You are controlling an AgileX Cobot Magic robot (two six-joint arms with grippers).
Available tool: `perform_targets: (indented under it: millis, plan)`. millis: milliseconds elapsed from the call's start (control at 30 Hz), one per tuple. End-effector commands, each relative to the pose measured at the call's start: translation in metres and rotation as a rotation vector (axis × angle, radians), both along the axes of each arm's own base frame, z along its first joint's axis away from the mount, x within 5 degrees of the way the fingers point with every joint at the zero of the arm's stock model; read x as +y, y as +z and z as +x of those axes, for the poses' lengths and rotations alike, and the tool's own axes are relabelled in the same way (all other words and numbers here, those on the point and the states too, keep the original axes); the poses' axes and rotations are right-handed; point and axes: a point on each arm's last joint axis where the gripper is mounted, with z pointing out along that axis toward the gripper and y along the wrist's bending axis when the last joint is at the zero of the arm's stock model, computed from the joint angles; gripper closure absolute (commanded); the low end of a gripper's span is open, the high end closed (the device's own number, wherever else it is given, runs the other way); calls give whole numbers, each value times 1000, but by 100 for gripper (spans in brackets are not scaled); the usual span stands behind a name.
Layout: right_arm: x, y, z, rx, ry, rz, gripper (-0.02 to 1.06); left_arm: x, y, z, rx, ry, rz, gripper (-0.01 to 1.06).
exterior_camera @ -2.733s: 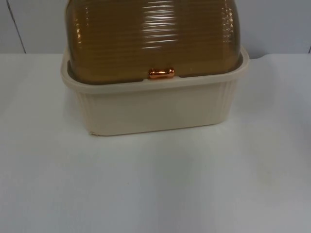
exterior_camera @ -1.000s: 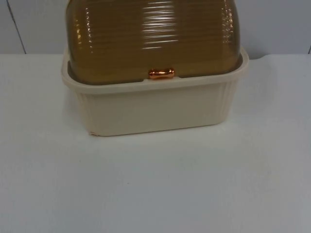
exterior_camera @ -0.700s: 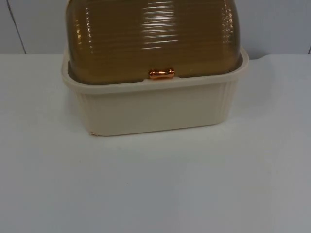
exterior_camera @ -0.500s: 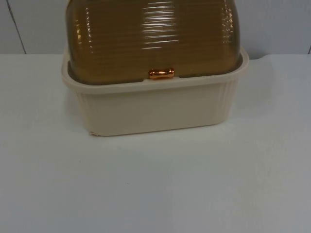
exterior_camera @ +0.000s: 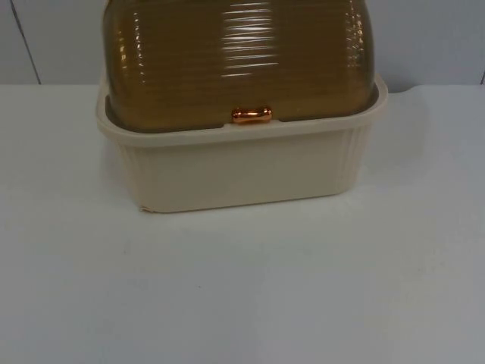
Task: Open the box lid with the left hand, place the block into the box with the right hand, then close the box lid with the left hand.
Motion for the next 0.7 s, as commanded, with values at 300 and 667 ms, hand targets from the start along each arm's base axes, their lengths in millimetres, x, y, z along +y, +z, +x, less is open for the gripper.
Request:
perform_targets:
  millis: [300,667]
  plan:
    - [-3,-32,39,157,-71,31,11,2,-54,72,313,0,-32,0]
    - [1,-99,87,432,-86,16,11,2,-132,134,577,28,-80,0]
